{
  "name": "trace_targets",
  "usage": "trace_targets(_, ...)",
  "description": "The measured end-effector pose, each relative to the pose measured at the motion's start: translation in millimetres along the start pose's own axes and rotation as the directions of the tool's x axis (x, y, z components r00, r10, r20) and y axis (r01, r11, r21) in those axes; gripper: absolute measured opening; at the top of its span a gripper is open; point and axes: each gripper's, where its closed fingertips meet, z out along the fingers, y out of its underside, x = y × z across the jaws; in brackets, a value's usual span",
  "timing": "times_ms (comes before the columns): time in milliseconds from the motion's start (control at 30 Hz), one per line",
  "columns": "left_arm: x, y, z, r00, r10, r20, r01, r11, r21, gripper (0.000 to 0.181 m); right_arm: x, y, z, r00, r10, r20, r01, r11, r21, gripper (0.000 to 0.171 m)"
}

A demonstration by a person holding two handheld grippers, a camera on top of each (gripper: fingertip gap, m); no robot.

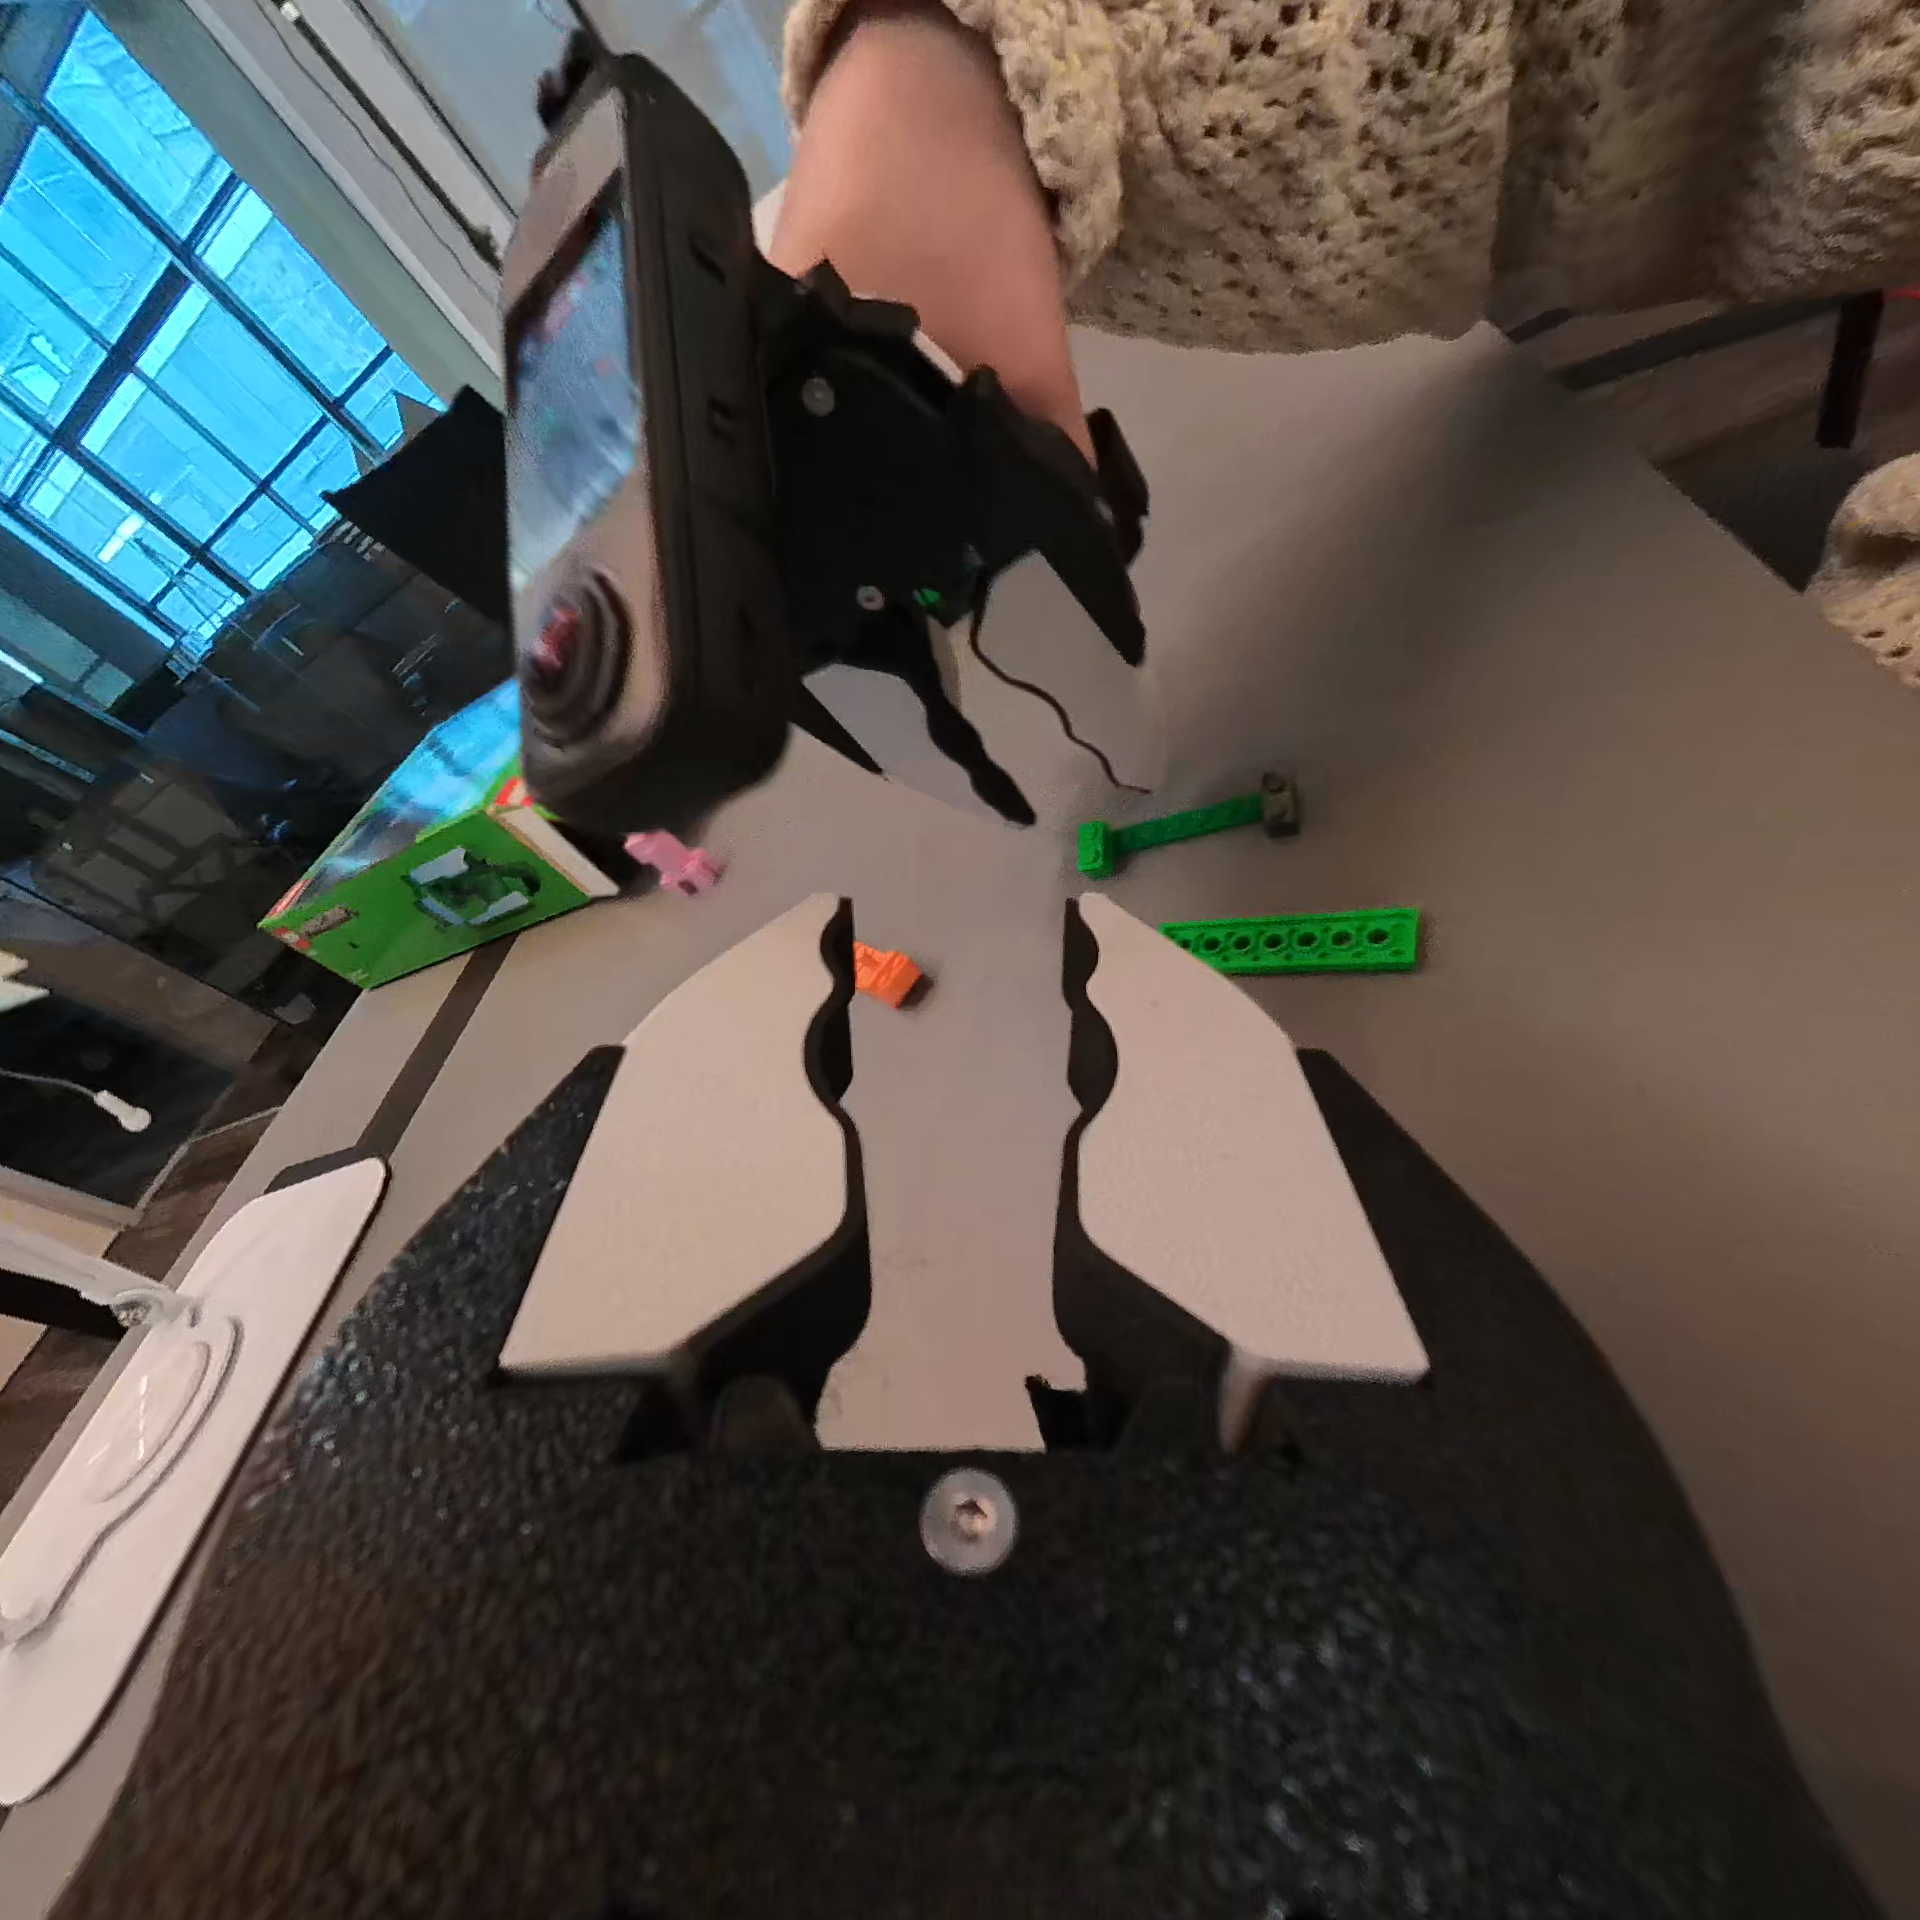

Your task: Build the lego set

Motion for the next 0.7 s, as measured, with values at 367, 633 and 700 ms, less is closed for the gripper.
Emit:
trace_targets(367,73.4,-1.8,19.5,0.940,-0.003,-0.340,-0.057,0.984,-0.167,0.052,-40.0,-7.6,-32.0,0.986,0.014,-0.167,0.114,0.675,0.729,0.041)
trace_targets(633,81.3,28.4,42.0,0.835,-0.297,-0.464,0.045,0.876,-0.480,0.086,-66.5,-11.1,-34.6,0.976,0.058,-0.210,0.151,0.517,0.842,0.038)
trace_targets(700,83.0,35.4,44.0,0.820,-0.324,-0.471,0.040,0.854,-0.518,0.084,-66.5,-9.7,-32.0,0.978,0.069,-0.196,0.137,0.499,0.856,0.038)
